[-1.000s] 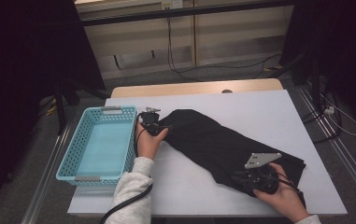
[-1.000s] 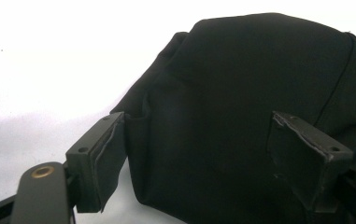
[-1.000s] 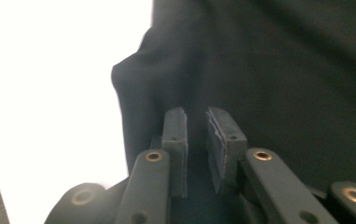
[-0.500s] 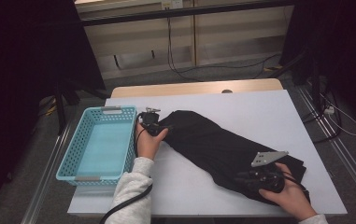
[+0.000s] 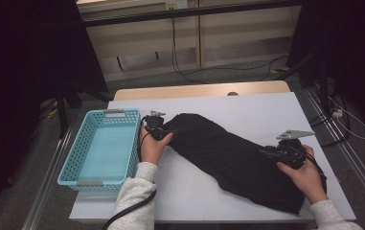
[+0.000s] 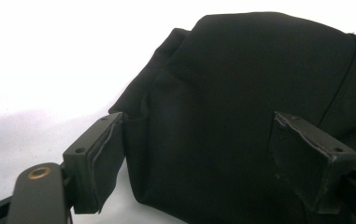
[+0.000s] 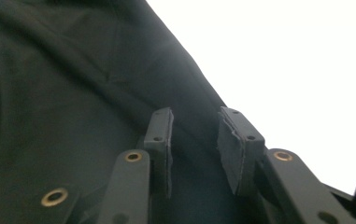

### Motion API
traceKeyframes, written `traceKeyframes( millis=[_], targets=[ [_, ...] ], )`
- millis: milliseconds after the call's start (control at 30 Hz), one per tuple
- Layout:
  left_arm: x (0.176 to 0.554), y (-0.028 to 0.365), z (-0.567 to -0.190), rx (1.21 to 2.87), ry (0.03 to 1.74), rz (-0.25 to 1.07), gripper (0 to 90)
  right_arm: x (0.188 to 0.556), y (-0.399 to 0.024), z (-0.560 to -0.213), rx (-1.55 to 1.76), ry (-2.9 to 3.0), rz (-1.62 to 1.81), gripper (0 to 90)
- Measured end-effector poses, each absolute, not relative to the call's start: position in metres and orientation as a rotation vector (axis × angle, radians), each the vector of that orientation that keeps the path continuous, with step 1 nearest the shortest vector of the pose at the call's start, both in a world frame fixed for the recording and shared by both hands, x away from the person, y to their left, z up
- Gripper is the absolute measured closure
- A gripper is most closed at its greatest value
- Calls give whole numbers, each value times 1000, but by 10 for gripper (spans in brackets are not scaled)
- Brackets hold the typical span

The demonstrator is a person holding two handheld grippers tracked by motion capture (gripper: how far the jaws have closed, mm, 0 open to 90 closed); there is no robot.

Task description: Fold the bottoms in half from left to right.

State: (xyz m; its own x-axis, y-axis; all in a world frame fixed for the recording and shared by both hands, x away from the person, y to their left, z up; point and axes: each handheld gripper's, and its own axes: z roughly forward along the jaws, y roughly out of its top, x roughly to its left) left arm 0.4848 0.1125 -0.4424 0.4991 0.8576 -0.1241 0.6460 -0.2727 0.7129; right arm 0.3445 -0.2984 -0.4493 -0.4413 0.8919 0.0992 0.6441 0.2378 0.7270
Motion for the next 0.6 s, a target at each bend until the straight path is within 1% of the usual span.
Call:
traceKeyframes(
  millis=[100,133,267,300,367,467,600],
  targets=[
    [484,112,-442,2028,1225,385,199,351,-297,-451,1424,2186,1021,649],
    [484,113,-443,2028,1226,385,199,355,-297,-452,1441,2186,1037,668],
    [483,115,-443,2033,1224,386,198,358,-289,-456,1385,2227,966,674],
    [483,115,-443,2031,1227,387,198,360,-288,-456,1373,2237,956,808],
    [482,115,-443,2037,1229,399,199,362,-288,-457,1392,2244,992,871],
    [481,115,-443,2040,1224,402,199,365,-292,-456,1419,2255,1017,900],
    [480,116,-443,2039,1223,400,199,366,-301,-452,1462,2172,1041,900]
  ],
)
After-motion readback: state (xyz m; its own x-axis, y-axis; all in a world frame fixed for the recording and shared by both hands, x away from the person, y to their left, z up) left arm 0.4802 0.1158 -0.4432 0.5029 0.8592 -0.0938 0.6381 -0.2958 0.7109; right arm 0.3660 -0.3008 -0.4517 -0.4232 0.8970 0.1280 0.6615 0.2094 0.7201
